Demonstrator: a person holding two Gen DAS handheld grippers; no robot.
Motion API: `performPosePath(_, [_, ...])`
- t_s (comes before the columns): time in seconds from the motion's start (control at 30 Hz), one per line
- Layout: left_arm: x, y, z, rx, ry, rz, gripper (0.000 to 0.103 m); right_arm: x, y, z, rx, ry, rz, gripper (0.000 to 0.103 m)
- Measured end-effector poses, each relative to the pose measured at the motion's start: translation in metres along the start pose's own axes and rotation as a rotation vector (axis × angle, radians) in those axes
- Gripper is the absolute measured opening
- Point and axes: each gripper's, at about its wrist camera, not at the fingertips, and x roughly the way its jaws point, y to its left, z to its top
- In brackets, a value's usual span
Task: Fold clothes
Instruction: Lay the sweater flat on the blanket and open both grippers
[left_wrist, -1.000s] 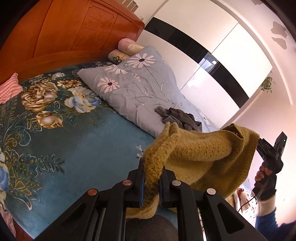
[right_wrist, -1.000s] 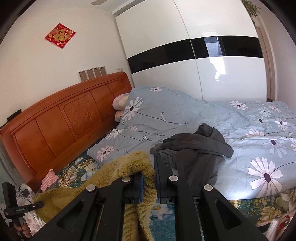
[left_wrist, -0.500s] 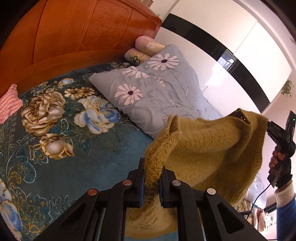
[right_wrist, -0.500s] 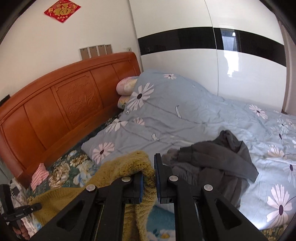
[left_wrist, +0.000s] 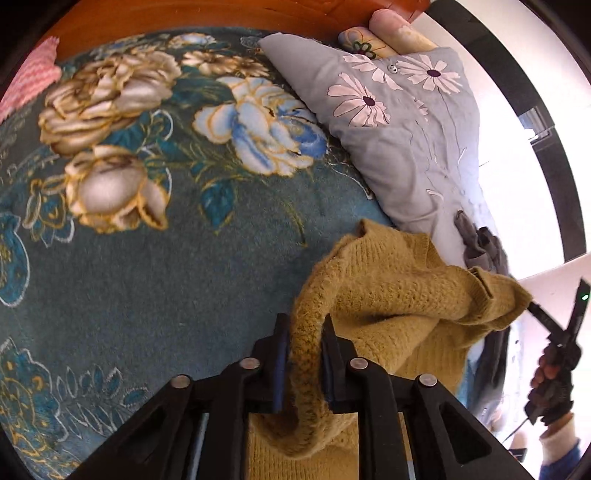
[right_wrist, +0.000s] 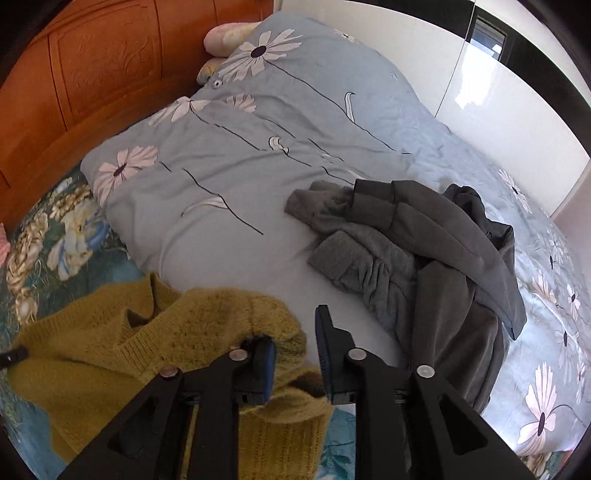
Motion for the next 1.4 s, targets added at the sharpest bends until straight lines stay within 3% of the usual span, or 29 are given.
performPosePath(0.03, [-0.003,0.005,-0.003,-0.021,0.003,-0.026,0.042,-0.001,-0.005,-0.003,0.004,0.002,0.006,0.040])
performPosePath(0.1, [-0.010,0.014,-0.011,-0.058,0.006,-0.086,0.056,-0.006,-0.019,-0.009,0.027,0.004,0.028,0.058])
performPosePath(0.17, [-0.023,0.022,-0.023,-0.075,-0.019,-0.128,0.058,-0.014,-0.034,-0.016,0.062,0.007,0.065,0.062])
performPosePath(0.23, [-0.034,0.030,-0.040,-0.071,-0.039,-0.116,0.063,-0.027,-0.050,-0.033,0.110,-0.020,0.104,0.064])
performPosePath(0.33, [-0.035,0.040,-0.067,-0.065,-0.017,-0.075,0.063,-0.038,-0.068,-0.077,0.174,-0.031,0.164,0.067])
performPosePath(0.4, [-0.029,0.047,-0.084,-0.080,0.015,-0.050,0.063,-0.036,-0.075,-0.114,0.247,0.004,0.232,0.067])
performPosePath(0.53, [-0.013,0.054,-0.107,-0.110,0.079,-0.013,0.063,-0.028,-0.092,-0.171,0.399,0.066,0.279,0.067])
performPosePath(0.7, [-0.006,0.050,-0.109,-0.121,0.069,0.010,0.063,-0.034,-0.121,-0.218,0.600,0.087,0.325,0.067])
performPosePath(0.9, [-0.001,0.036,-0.107,-0.107,0.048,-0.002,0.063,-0.013,-0.099,-0.263,0.686,0.186,0.501,0.067])
performPosePath(1.03, [0.005,0.032,-0.103,-0.110,0.055,-0.031,0.063,0.004,-0.075,-0.279,0.764,0.192,0.609,0.067])
performPosePath(1.3, [0.014,0.035,-0.102,-0.209,0.064,-0.157,0.061,0.010,-0.062,-0.266,0.794,0.154,0.698,0.068])
performPosePath(1.37, [0.016,0.034,-0.103,-0.218,0.066,-0.174,0.059,0.009,-0.056,-0.259,0.780,0.148,0.715,0.068])
performPosePath(1.4, [0.016,0.036,-0.104,-0.226,0.065,-0.169,0.053,0.009,-0.054,-0.258,0.791,0.144,0.728,0.067])
